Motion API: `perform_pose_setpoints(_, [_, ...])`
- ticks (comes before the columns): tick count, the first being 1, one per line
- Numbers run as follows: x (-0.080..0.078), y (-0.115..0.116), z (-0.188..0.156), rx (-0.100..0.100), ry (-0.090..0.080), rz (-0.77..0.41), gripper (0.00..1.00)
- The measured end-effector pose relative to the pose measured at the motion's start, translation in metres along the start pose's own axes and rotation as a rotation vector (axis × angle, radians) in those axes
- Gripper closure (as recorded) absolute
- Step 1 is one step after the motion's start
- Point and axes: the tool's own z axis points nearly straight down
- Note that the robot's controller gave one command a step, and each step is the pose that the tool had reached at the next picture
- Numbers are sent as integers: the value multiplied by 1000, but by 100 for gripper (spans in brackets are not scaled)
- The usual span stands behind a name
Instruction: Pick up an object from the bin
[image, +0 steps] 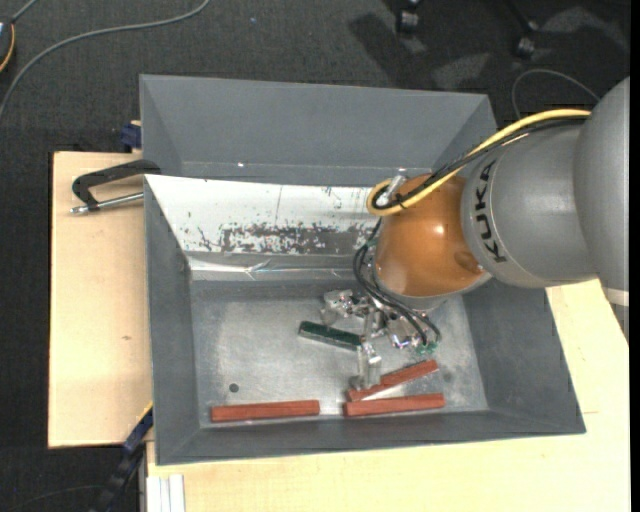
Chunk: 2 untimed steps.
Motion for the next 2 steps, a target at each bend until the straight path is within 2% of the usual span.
perform_pose_setpoints(1, [1, -3, -1, 2, 0, 5, 100])
perform_pose_setpoints(2, [47, -18, -150, 6, -9, -25, 100])
